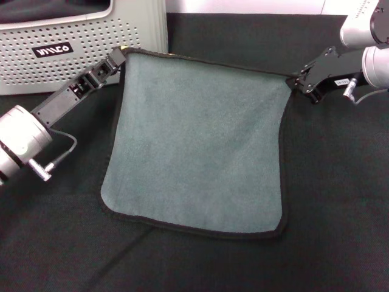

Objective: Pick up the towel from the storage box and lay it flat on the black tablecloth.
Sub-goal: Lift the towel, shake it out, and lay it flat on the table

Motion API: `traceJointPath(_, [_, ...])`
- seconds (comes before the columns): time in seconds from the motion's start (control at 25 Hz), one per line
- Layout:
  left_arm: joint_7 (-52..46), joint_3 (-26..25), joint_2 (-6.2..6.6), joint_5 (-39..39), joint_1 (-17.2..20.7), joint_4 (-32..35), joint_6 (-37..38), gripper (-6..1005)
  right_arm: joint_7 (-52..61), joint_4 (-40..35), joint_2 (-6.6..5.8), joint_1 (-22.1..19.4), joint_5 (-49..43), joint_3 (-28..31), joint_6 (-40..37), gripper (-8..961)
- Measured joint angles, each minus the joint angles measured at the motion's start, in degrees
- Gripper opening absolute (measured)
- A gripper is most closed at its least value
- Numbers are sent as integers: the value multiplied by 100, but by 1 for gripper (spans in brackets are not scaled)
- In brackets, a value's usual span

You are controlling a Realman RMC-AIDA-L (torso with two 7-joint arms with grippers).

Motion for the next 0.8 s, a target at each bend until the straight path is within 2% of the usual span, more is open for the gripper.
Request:
traceJointPath(0.64, [756,10,-53,-11,-452,-514,-623,13,-100,311,50,-2,4,-57,-532,147])
traceJointPath(0.8, [1078,9,-66,-353,-517,-684,-805,13,-145,454,58,32,8,-57,-684,149])
